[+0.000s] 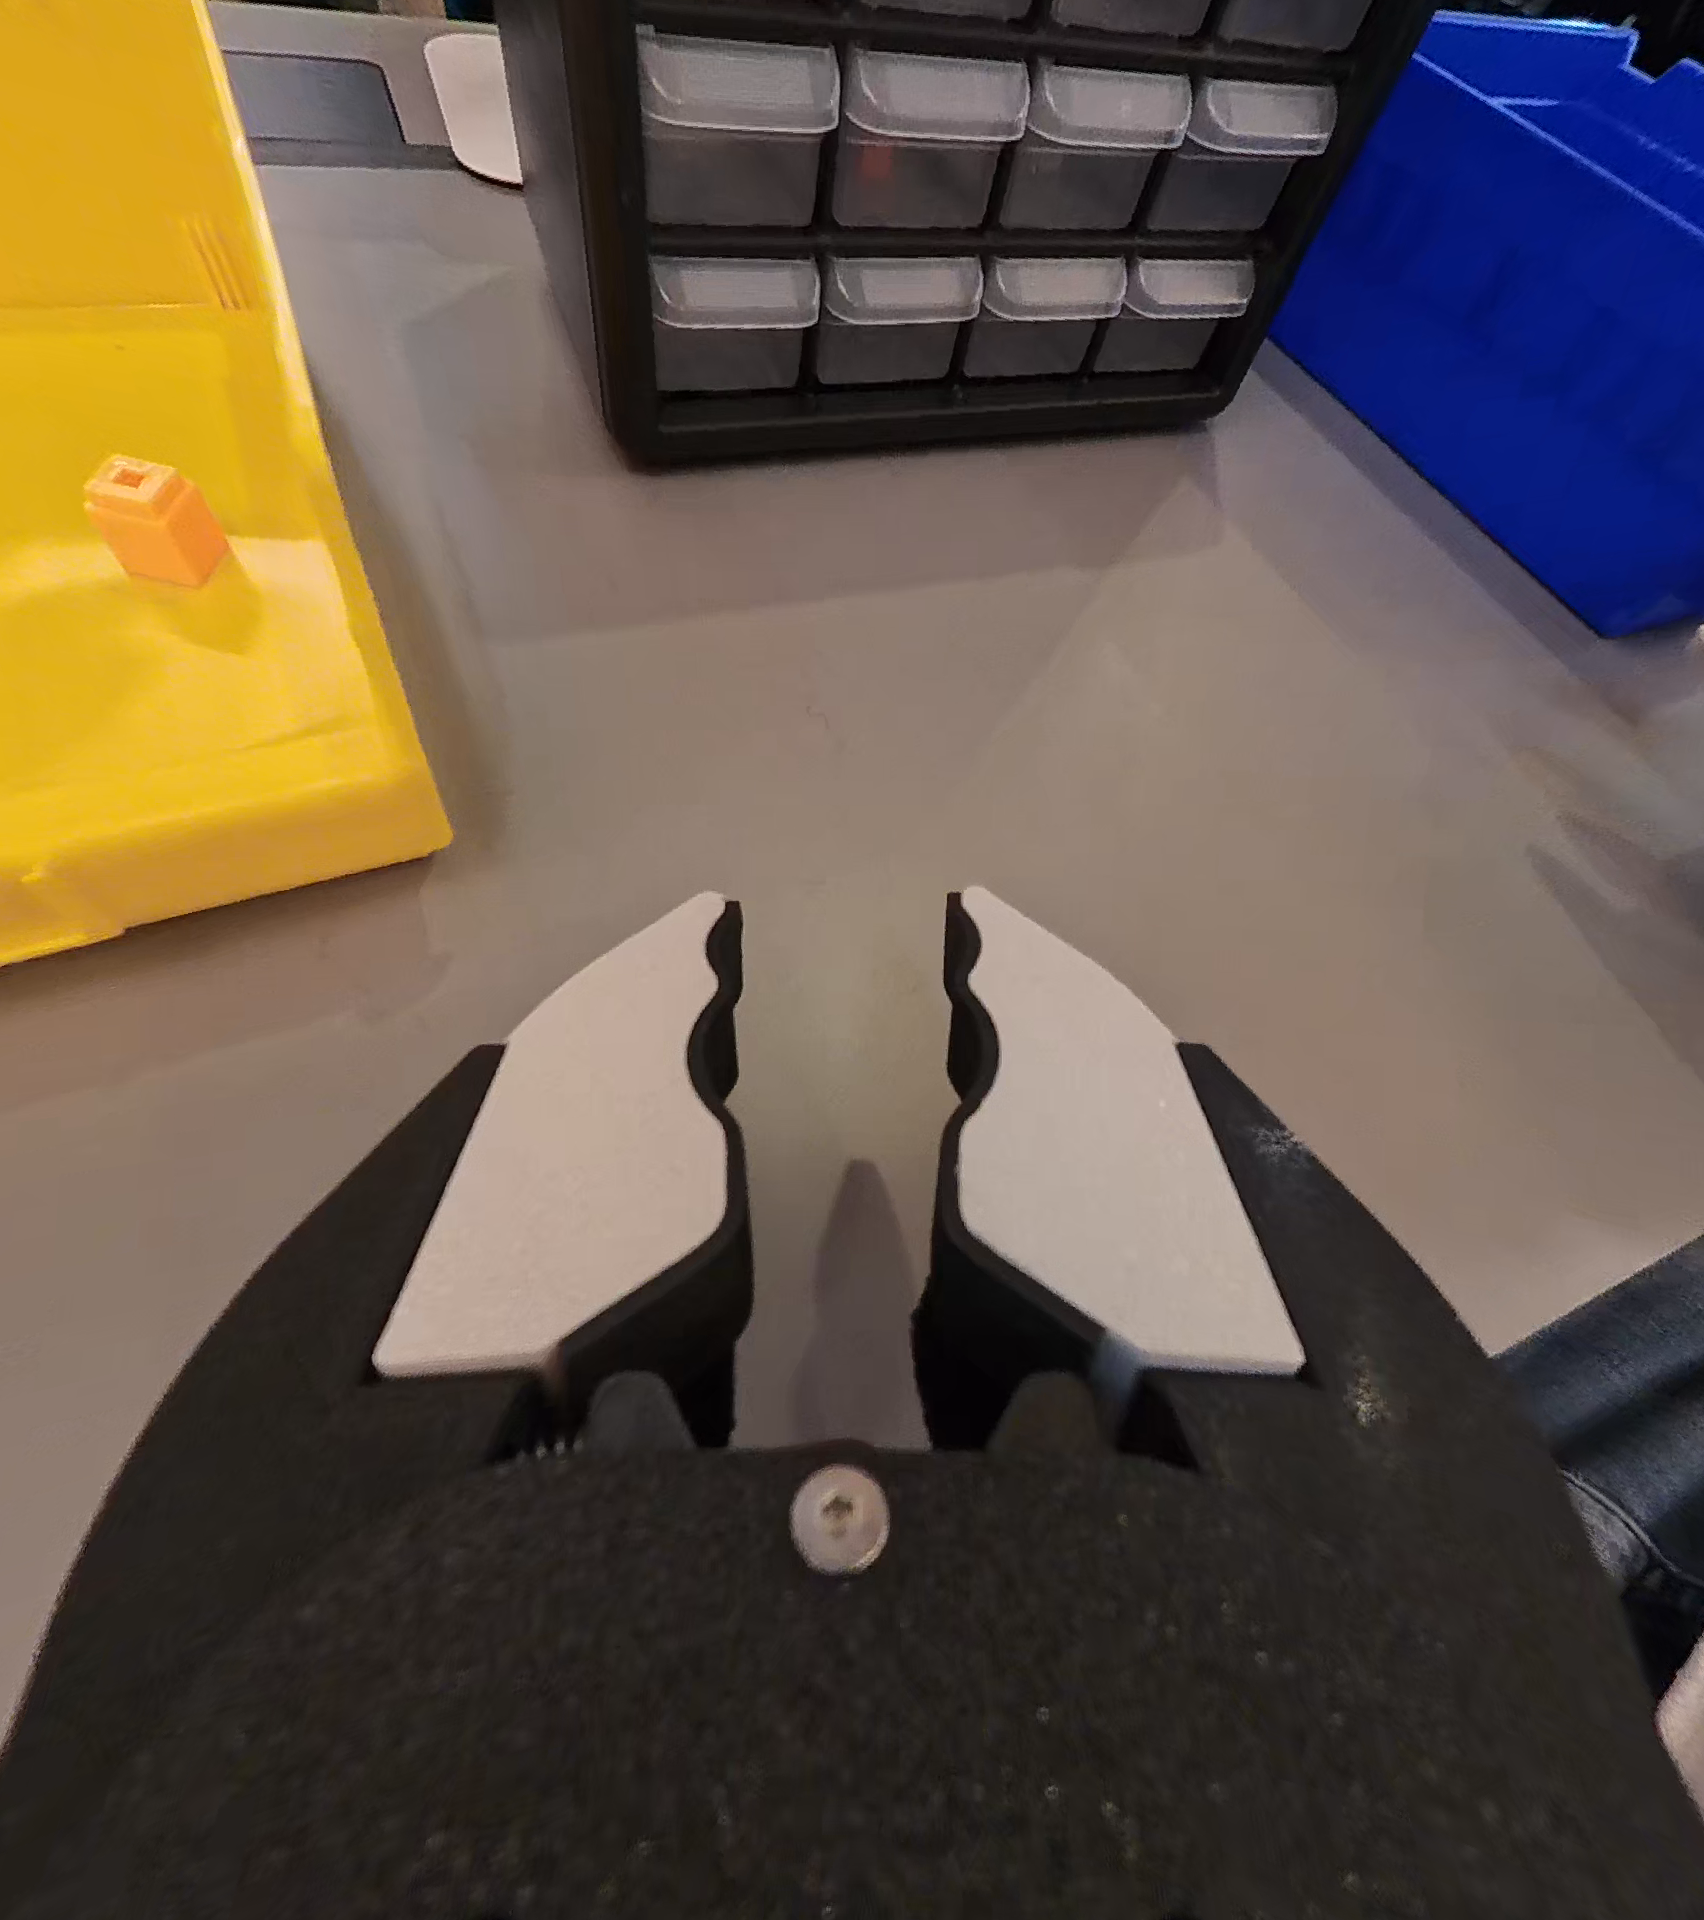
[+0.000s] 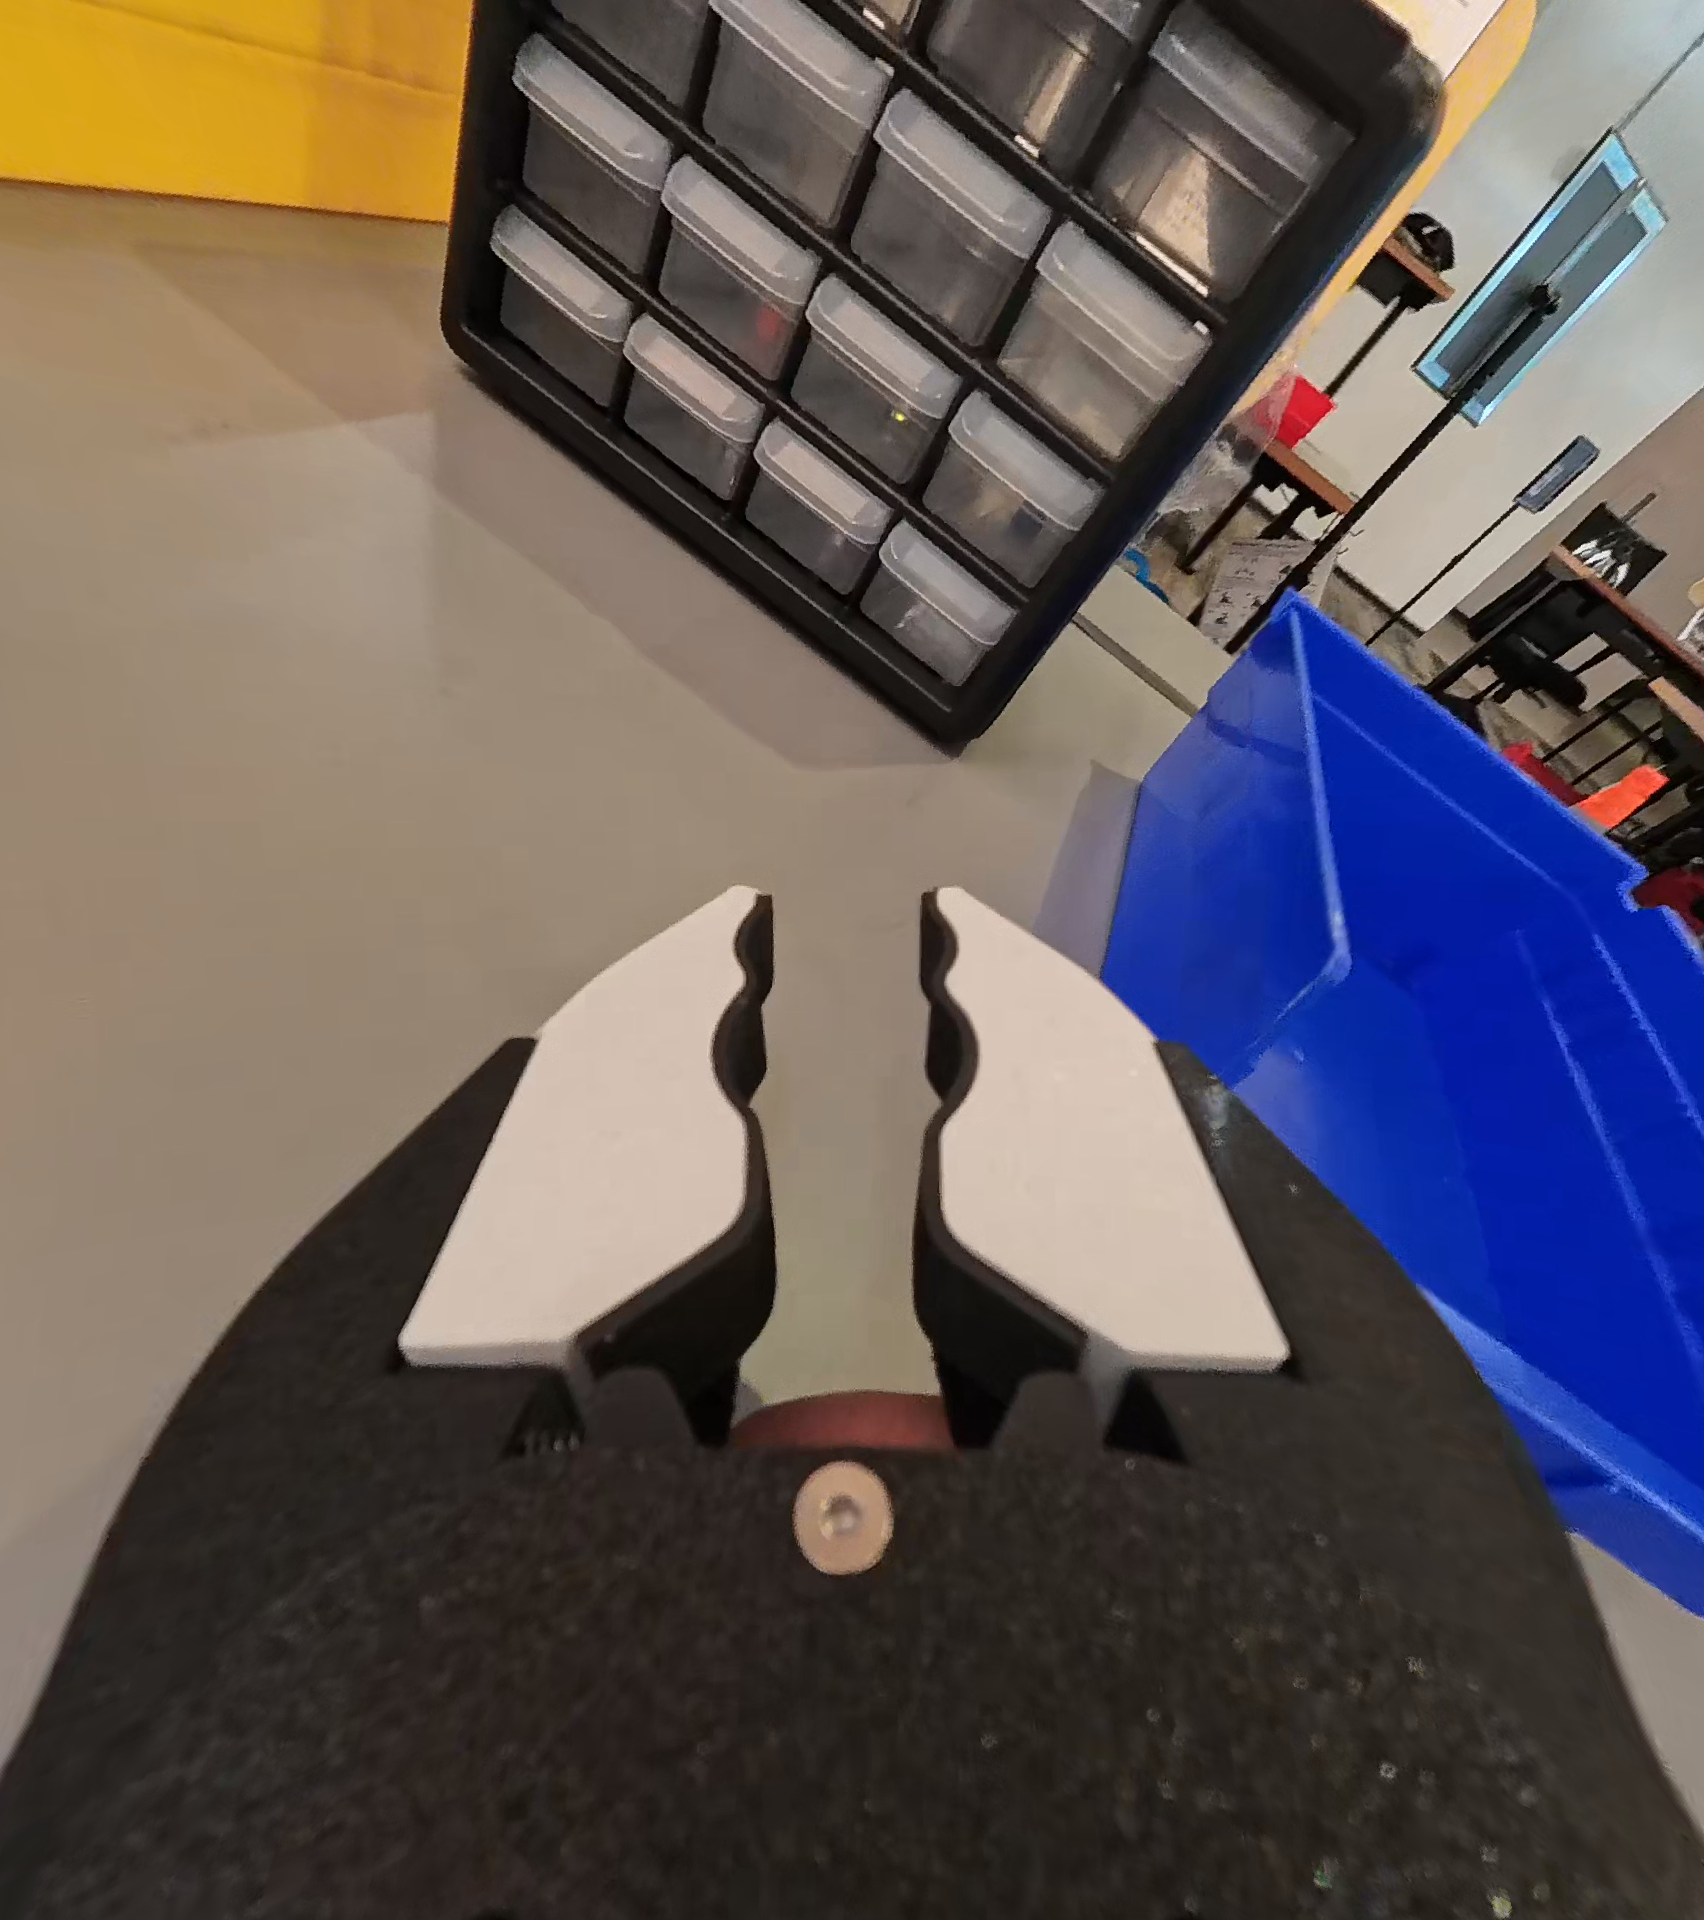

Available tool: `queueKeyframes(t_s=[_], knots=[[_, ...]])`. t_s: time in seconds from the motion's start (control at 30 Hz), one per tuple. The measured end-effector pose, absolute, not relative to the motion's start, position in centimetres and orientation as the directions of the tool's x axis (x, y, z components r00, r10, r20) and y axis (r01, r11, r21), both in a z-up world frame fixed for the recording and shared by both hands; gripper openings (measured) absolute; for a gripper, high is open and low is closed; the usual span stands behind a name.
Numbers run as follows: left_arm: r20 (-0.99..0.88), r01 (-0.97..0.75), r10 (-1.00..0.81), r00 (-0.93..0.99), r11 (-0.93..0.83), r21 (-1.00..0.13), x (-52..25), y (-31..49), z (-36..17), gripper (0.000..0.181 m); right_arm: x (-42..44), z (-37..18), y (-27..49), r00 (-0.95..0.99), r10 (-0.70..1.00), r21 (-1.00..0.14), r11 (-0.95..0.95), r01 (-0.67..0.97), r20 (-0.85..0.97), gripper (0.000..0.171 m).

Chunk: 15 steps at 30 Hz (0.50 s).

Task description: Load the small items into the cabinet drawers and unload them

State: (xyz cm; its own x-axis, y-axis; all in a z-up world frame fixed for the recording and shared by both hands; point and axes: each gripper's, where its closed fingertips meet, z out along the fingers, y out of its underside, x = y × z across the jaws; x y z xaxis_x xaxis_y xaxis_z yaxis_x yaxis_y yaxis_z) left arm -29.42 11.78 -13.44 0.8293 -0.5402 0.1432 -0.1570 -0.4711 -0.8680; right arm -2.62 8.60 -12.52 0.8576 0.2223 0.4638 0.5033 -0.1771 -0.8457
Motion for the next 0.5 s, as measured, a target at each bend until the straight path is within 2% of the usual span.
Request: queueKeyframes(t_s=[0.1,0.27,0.5], knots=[[0.153,-0.156,-0.544,0.825,-0.479,-0.864,-29.2,11.9,-13.6,0.037,-2.8,-12.6,8.8,0.805,0.202,-0.791,-0.166,0.589,0.558,0.026],[0.171,-0.152,-0.547,0.819,-0.495,-0.855,-29.1,12.5,-14.0,0.037,-4.0,-12.4,10.1,0.623,0.142,-0.612,-0.116,0.782,0.769,0.026],[0.222,-0.139,-0.577,0.786,-0.515,-0.846,-27.9,12.6,-14.2,0.037,-6.7,-11.1,17.6,0.352,0.092,-0.351,-0.031,0.936,0.931,0.026]])
